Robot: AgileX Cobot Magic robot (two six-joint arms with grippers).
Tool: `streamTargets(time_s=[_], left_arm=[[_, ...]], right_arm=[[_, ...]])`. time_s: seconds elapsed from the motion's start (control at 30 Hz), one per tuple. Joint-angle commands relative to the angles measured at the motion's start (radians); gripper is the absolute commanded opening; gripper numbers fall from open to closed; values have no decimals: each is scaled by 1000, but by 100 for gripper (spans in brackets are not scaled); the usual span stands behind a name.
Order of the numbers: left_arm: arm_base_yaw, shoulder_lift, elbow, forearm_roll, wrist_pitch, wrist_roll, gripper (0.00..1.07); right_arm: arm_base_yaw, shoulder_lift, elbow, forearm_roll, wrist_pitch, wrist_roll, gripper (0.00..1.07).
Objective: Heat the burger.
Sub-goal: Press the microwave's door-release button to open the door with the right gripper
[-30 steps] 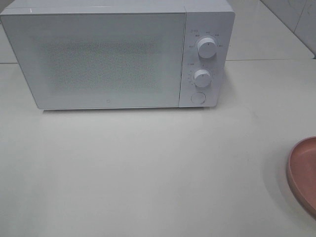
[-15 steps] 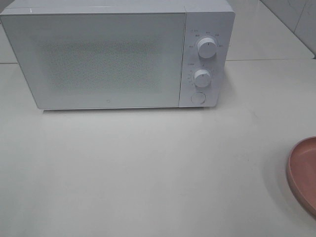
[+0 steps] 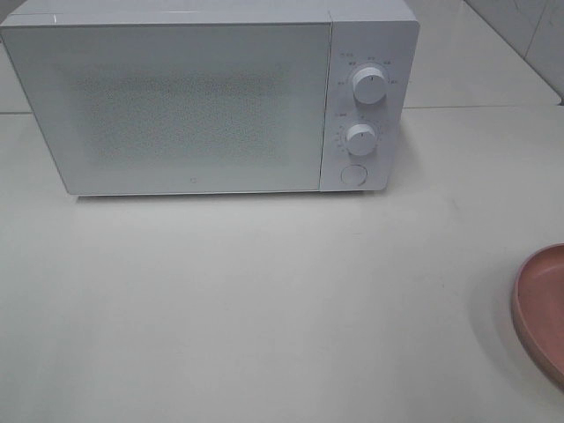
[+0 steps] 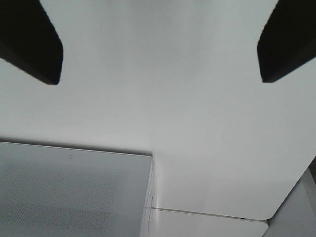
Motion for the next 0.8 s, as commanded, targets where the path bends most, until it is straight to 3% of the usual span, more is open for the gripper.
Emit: streamTargets(time_s=[0.03, 0.4, 0.8], left_arm=[[5, -15, 4, -6, -2, -2, 100], [5, -15, 4, -6, -2, -2, 100], [5, -15, 4, -6, -2, -2, 100]], right_arm=[[-3, 49, -5, 0, -72, -2, 76], [-3, 199, 82, 0, -325, -2, 76], [-3, 334, 240, -2, -809, 16, 76]])
